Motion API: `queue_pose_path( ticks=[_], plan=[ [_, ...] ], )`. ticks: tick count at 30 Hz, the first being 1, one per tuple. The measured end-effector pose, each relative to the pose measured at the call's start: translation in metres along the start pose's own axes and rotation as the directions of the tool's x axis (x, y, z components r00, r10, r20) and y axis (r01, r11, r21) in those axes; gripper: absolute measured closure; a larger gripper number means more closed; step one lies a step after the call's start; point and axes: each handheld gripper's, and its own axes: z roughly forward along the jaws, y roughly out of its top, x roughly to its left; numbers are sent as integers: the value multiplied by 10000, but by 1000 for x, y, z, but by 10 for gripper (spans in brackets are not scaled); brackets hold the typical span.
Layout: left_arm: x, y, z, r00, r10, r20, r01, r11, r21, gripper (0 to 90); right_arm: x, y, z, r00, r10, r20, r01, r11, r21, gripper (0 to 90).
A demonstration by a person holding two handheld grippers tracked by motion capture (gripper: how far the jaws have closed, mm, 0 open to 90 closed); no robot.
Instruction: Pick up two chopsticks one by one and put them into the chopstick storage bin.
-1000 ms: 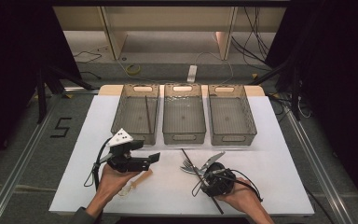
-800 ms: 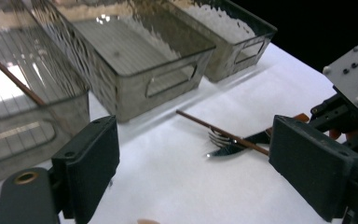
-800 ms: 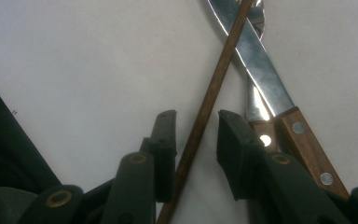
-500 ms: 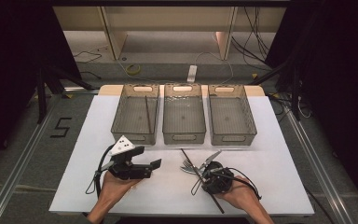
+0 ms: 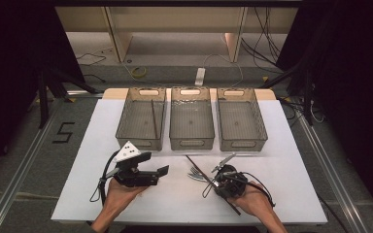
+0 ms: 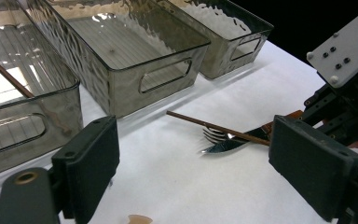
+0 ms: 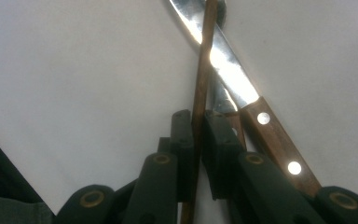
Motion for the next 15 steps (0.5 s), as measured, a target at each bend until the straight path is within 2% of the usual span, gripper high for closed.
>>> queue_pose_path(
  ticks=[9, 10, 12, 15],
  plan=[
    [0, 0, 0, 10000, 16, 25, -16, 10000, -3, 158, -4, -2, -3, 9999, 145, -80, -146, 9998, -137, 852],
    [0, 0, 0, 10000, 15, 19, -15, 10000, -4, 158, -5, -2, -4, 9997, 160, -206, -163, 9997, -180, 853],
    [-1, 0, 0, 10000, -13, 15, 13, 10000, 34, 158, -5, -3, -7, 9998, 184, -112, -187, 9993, -324, 853],
    [0, 0, 0, 10000, 39, -77, -39, 10000, 64, 158, -9, -4, -15, 9997, 263, -12, -263, 9961, -845, 853]
  ],
)
